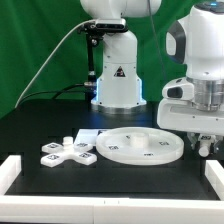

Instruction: Assemble round table

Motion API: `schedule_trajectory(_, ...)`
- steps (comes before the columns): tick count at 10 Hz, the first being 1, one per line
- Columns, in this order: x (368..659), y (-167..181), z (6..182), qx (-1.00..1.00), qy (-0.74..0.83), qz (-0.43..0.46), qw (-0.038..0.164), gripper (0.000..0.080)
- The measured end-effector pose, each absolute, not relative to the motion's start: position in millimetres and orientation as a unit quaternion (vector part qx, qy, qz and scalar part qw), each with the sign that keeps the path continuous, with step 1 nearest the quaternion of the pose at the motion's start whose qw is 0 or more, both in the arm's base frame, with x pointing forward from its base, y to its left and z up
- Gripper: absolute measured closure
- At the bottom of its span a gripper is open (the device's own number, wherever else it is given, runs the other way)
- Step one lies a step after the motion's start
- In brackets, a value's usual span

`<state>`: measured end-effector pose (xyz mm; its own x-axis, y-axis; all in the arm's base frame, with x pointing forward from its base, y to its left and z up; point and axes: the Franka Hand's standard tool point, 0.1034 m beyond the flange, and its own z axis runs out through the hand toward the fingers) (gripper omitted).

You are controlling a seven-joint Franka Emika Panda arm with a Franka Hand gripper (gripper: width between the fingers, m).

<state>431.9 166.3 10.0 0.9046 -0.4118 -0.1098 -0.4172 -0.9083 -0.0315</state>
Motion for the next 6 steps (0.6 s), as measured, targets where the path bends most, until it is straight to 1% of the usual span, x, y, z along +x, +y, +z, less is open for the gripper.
schedule_trajectory(2, 431.8, 166.3, 10.0, -0.976, 0.212, 0.050, 0.027, 0.0589)
schedule_trajectory(3, 431.9, 166.3, 10.1, -0.976, 0.212, 0.050, 0.027, 0.0402)
schedule_trajectory(4, 435.4, 161.6, 20.5, -0.979, 0.197, 0.052, 0.029, 0.0255)
schedule_trajectory(5, 439.8, 154.8, 38.1, -0.979, 0.191, 0.055, 0.034, 0.0255)
schedule_trajectory(6, 446.5, 146.5, 58.7, -0.981, 0.184, 0.056, 0.040, 0.0173)
